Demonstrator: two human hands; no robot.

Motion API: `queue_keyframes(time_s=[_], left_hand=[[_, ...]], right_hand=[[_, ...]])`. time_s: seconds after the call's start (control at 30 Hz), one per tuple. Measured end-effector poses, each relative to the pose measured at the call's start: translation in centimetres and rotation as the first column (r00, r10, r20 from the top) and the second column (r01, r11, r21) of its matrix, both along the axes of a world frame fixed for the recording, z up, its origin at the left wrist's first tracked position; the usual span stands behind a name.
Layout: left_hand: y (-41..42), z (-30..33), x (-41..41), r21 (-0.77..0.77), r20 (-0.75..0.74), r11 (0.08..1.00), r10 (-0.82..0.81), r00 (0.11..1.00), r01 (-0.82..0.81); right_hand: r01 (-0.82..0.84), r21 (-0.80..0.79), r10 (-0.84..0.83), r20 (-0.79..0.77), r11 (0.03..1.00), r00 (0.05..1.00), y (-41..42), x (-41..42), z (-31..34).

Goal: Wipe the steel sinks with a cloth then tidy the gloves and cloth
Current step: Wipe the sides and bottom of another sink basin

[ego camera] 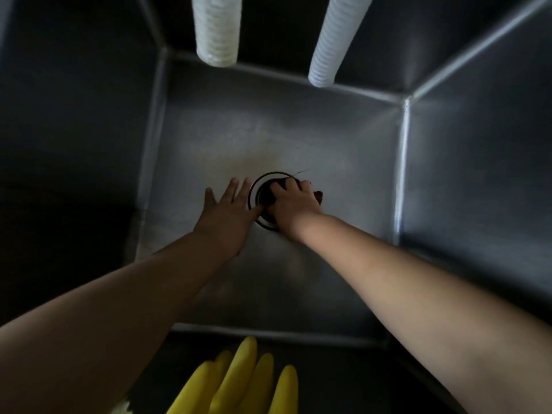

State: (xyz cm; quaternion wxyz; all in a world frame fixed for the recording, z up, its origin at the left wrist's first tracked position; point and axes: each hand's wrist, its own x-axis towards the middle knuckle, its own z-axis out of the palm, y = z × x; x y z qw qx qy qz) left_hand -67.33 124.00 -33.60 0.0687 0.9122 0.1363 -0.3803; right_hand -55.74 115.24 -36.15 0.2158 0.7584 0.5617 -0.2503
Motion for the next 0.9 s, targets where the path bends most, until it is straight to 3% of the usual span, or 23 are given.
queue_keyframes(time_s=[0.17, 0.4, 0.7, 0.9], left_hand=[[-0.2, 0.0, 0.1, 0.004, -0.007, 1.000, -0.014, 1.000, 0.014], [0.0, -0.2, 0.0, 0.007, -0.015, 1.000, -0.025, 1.000, 0.025], [0.2, -0.4, -0.3, -0.017, 0.009, 1.000, -0.005, 1.000, 0.005], [0.4, -1.1, -0.5, -0.024, 0.023, 1.000, 0.003, 1.000, -0.002]], right_hand=[[-0.015, 0.029, 0.015, 0.009, 0.999, 1.000, -0.4, 0.0, 0.5], [-0.173, 0.086, 0.157, 0.165, 0.981, 0.974, -0.8, -0.6, 0.3], [-0.181, -0.197, 0.234, 0.292, 0.964, 0.927, 1.3, -1.5, 0.8], [-0.082, -0.208, 0.131, 0.237, 0.975, 0.962, 1.7, -1.6, 0.9]])
